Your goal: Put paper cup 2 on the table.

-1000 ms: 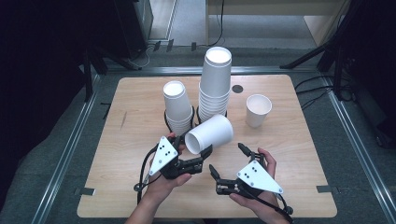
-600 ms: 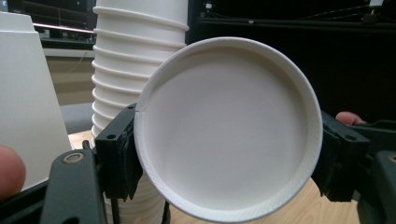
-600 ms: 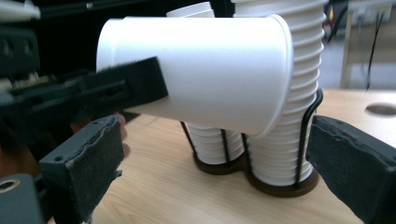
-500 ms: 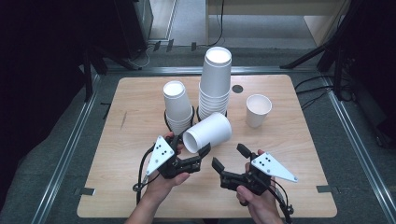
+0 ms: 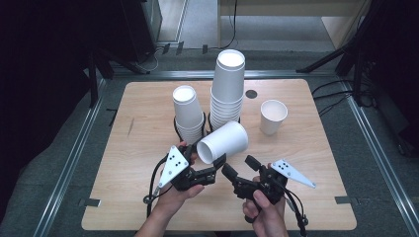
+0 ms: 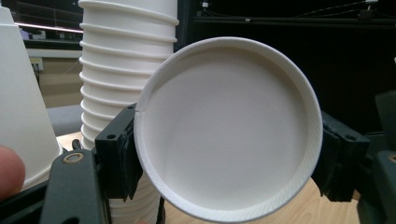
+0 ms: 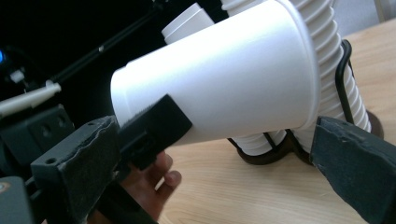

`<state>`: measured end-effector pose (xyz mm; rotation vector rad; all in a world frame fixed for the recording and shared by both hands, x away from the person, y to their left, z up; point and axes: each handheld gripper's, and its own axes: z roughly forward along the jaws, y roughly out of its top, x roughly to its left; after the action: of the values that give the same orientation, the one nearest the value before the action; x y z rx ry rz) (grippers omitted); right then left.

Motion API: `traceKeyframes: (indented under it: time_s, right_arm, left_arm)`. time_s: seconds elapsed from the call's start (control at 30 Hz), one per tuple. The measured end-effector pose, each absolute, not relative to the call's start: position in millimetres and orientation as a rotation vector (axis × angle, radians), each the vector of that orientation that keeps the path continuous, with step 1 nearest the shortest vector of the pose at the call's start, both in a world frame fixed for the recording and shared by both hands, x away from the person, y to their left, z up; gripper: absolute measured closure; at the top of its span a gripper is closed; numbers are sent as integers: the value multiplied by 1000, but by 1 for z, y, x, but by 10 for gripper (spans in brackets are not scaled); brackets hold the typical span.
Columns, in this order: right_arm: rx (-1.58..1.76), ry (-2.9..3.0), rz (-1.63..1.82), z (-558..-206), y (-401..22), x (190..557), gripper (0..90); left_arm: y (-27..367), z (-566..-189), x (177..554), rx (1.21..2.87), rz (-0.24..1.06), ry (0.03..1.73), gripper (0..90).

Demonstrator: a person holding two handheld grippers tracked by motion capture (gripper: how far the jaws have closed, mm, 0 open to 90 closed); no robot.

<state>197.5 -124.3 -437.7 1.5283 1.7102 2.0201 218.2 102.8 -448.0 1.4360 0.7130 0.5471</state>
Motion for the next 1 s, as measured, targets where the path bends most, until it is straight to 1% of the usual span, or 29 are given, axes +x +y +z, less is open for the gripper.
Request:
traceKeyframes:
  time_s: [0.13, 0.33, 0.47, 0.7, 0.77, 0.87, 1.0]
  right_arm:
    - [1652, 1657, 2090, -441, -125, 198, 1]
    - [1894, 1517, 2122, -453, -128, 200, 0]
    - [2020, 1432, 2247, -460, -131, 203, 0]
    - [2223, 1243, 2443, -459, -129, 208, 0]
    - [2325, 1192, 2494, -459, -128, 210, 0]
    - [2450, 1081, 2531, -461, -127, 211, 0]
    - [2536, 953, 2571, -463, -128, 212, 0]
  left_arm:
    - [101, -448, 217, 1433, 548, 708, 239]
    - [100, -449, 217, 1430, 552, 704, 239]
    - [99, -450, 217, 1435, 555, 702, 239]
    - [94, -454, 216, 1440, 555, 695, 239]
    - [93, -454, 215, 1445, 558, 689, 239]
    - [92, -455, 215, 1447, 559, 685, 239]
    - [91, -455, 214, 1450, 561, 677, 239]
